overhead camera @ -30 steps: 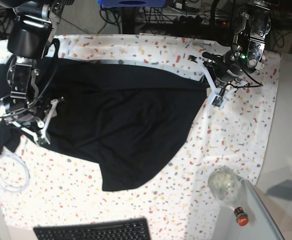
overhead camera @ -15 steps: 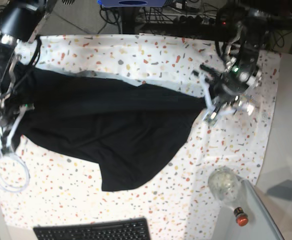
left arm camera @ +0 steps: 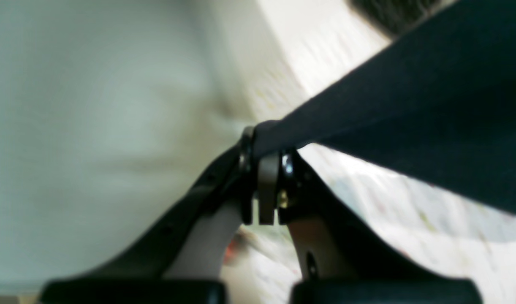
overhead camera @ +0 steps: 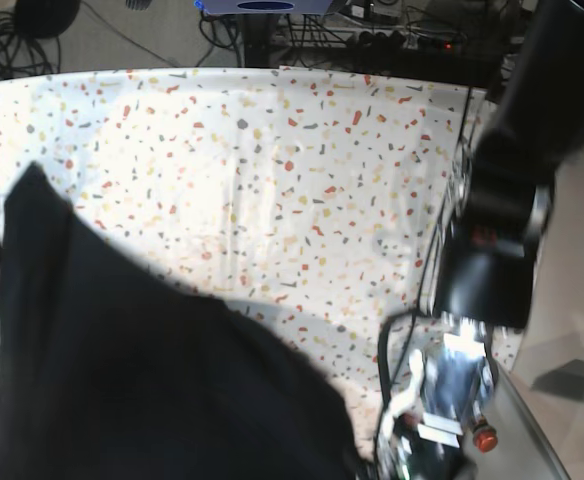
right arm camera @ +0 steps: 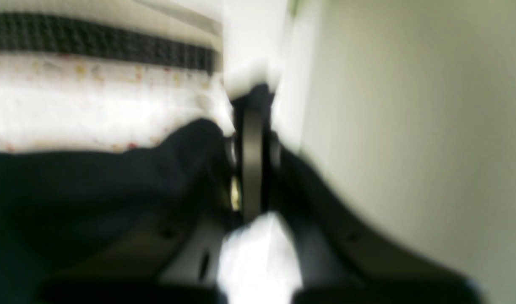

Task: Layout the t-shirt on the table in an organized manner, then fold the t-shirt properly
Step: 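Lift the shirt high with both grippers and lay it flat, then pull the held shirt edge away from the body with both grippers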

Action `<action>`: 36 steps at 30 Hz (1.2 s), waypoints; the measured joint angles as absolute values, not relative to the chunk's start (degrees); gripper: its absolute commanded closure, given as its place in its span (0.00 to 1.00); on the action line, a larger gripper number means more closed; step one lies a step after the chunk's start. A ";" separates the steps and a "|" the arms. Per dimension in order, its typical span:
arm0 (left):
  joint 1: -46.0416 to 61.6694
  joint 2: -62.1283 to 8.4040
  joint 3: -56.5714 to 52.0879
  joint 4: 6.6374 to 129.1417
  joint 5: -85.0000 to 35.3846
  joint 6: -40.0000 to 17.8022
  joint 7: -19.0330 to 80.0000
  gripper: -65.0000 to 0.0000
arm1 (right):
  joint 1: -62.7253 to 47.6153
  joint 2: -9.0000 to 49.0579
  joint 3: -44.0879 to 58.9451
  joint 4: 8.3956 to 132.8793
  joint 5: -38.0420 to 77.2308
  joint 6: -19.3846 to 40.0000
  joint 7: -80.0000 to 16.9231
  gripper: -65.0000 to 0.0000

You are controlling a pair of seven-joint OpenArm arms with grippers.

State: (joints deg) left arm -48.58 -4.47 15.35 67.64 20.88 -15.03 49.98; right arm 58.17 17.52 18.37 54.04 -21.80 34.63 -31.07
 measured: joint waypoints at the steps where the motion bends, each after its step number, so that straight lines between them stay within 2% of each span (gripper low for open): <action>1: -51.72 -4.10 15.27 67.37 21.12 -15.03 50.43 1.00 | 60.71 18.90 15.97 54.65 -21.12 34.85 -30.59 1.00; 5: -60.53 -3.25 14.68 71.48 21.19 -14.76 50.09 1.00 | 66.28 22.11 8.25 63.79 -21.43 34.57 -31.31 1.00; 9: -57.69 -3.31 15.03 83.13 20.97 -14.81 55.77 1.00 | 63.51 26.11 7.18 80.42 -20.51 35.09 -41.25 1.00; 11: -51.48 -3.62 15.31 90.87 20.36 -14.98 58.85 1.00 | 57.63 28.51 9.30 89.52 -19.73 34.65 -46.54 1.00; 14: -38.04 -4.84 16.40 103.37 19.42 -15.20 60.80 1.00 | 39.05 28.86 16.10 103.22 -20.27 34.15 -54.59 1.00; 16: -27.81 -7.53 18.28 108.92 20.29 -15.07 62.48 1.00 | 24.38 24.18 21.39 110.85 -19.44 34.57 -56.55 1.00; 18: -18.33 -9.87 18.79 111.18 21.28 -14.79 61.93 1.00 | 13.91 17.65 26.44 113.97 -18.24 34.09 -54.08 1.00; 22: -3.68 -13.19 18.33 109.12 21.63 -14.35 63.96 1.00 | 0.56 4.45 31.81 107.18 -14.98 34.59 -43.83 1.00; 25: 3.49 -12.80 18.00 109.58 21.50 -13.89 62.39 1.00 | -4.97 -1.52 33.95 98.56 -15.49 34.52 -36.71 1.00; 29: 10.35 -12.56 14.72 109.45 21.17 -14.17 62.65 1.00 | -8.60 -4.95 37.80 94.87 -15.55 34.35 -33.56 1.00; 36: 16.23 -12.75 7.44 109.49 20.78 -13.93 62.22 1.00 | -14.20 -5.28 39.44 94.48 -14.98 34.37 -32.58 1.00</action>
State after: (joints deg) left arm 16.23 -12.75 7.44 109.49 20.78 -13.93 62.22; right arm -14.20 -5.28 39.44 94.48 -14.98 34.37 -32.58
